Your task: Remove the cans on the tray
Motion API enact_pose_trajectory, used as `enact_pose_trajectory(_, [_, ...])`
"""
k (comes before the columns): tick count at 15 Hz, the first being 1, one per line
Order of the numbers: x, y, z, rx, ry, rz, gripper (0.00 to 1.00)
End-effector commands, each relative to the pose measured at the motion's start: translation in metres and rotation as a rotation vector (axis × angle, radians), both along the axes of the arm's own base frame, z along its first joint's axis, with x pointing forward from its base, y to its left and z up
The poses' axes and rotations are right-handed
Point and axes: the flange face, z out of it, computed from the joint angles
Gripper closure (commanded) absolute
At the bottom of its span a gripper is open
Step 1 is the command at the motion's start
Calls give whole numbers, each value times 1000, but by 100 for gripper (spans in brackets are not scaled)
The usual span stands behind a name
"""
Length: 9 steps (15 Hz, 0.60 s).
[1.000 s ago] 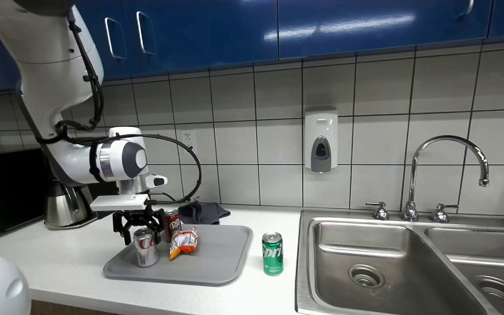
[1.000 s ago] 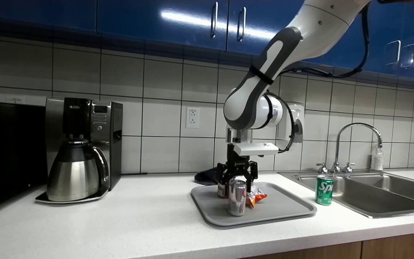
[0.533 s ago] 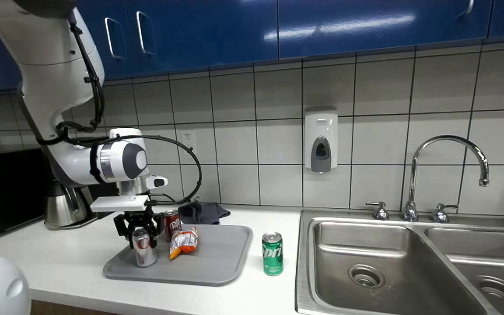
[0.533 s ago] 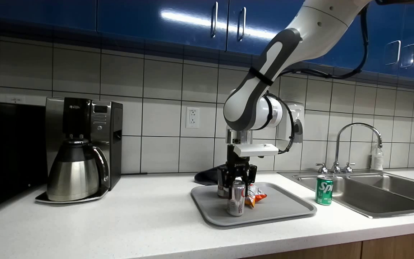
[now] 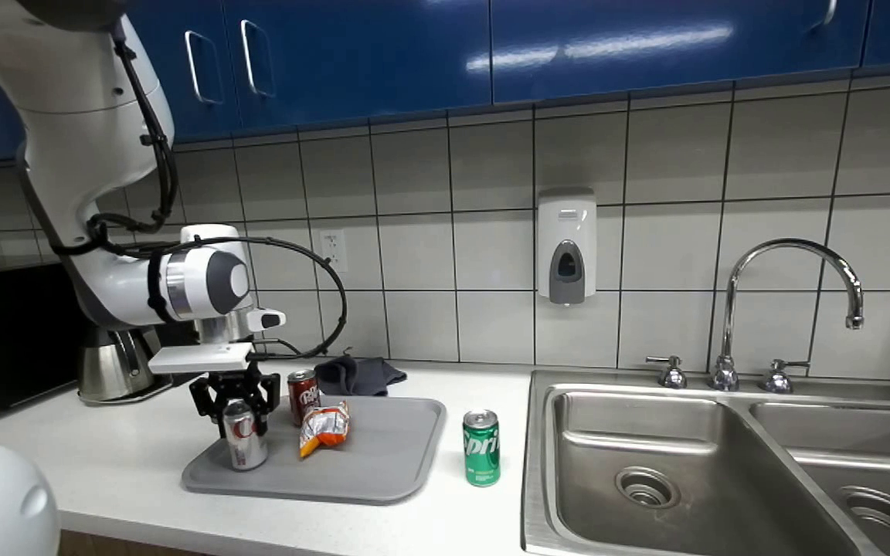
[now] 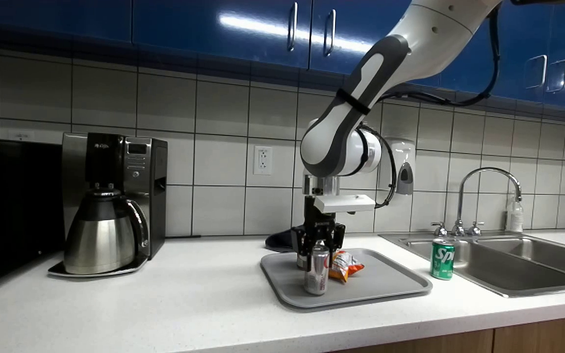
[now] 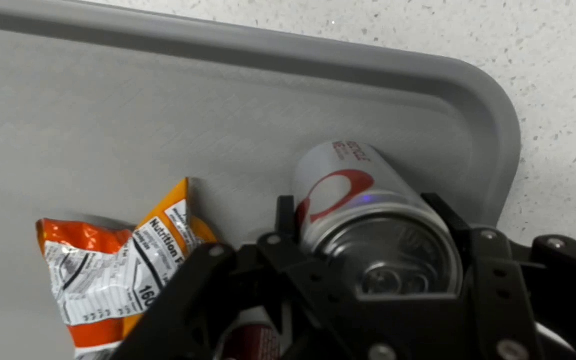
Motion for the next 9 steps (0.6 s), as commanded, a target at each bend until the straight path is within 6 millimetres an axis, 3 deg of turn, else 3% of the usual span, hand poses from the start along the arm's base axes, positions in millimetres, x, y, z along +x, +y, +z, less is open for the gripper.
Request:
enact_pose_trajectory(1, [-5,31,29,-8,-42,37,62])
enact_pose_trajectory(6, [-8,75,50,9,-82,116,62])
enact_pose_trajectory(9, [-7,97,49,23,-85,150,62])
